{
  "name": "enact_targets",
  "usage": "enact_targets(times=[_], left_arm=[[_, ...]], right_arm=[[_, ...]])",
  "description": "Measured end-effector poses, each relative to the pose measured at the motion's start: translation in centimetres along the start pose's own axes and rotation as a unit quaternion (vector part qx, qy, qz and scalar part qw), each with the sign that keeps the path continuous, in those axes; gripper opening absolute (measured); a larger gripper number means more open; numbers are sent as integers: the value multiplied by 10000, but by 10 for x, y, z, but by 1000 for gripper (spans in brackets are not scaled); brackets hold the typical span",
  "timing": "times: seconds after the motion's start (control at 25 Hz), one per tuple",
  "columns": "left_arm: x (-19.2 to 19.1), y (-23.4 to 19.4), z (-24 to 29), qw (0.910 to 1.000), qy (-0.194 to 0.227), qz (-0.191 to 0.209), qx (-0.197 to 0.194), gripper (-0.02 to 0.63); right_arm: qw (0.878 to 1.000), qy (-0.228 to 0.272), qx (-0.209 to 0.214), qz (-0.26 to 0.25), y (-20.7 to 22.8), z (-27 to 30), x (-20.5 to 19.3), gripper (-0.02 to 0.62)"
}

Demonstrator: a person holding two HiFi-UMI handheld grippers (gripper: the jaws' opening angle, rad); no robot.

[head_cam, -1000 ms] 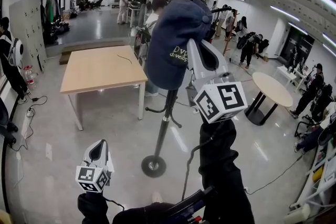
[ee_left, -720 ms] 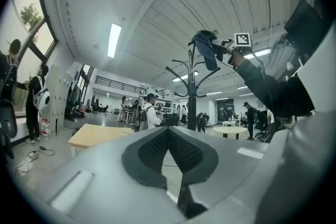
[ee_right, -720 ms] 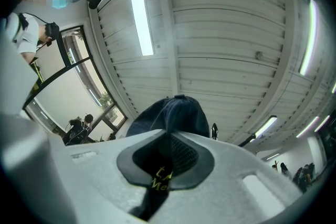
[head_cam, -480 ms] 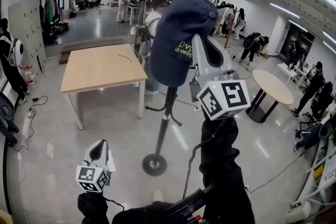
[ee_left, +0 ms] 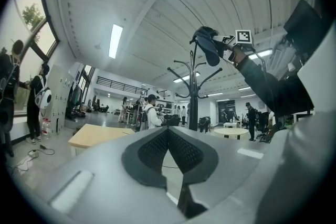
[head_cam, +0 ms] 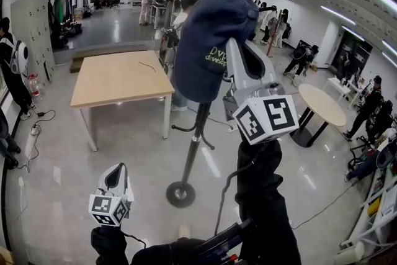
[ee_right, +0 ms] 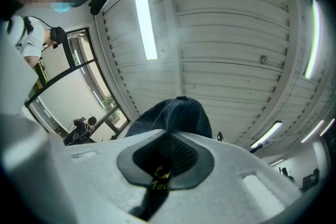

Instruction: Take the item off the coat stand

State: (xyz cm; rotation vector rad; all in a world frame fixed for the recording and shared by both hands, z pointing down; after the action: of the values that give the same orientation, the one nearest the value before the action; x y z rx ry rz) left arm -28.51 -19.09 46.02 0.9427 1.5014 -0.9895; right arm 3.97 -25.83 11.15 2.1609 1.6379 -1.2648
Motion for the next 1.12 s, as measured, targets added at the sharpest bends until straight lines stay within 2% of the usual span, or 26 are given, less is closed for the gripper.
enact_targets(times=[0.68, 1.12], left_arm=[[3, 1, -15, 9999, -16, -2, 107, 3], [-8, 0, -23, 9999, -28, 49, 136, 3]], right_arm=[[9999, 87, 116, 90, -9, -9, 12, 8], [9994, -73, 218, 267, -28, -38, -11, 8]])
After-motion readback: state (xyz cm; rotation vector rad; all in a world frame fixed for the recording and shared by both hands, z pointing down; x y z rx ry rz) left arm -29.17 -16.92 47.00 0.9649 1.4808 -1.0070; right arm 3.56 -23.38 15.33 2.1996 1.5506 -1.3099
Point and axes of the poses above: the fingertips, and each gripper's own axes: z forward along the fingers, y to its right, x out of its top, the point moved 10 cm from there along -z, backward along the fingers, and after that the axes turned 2 degrees about y, right-handed, at the moved point
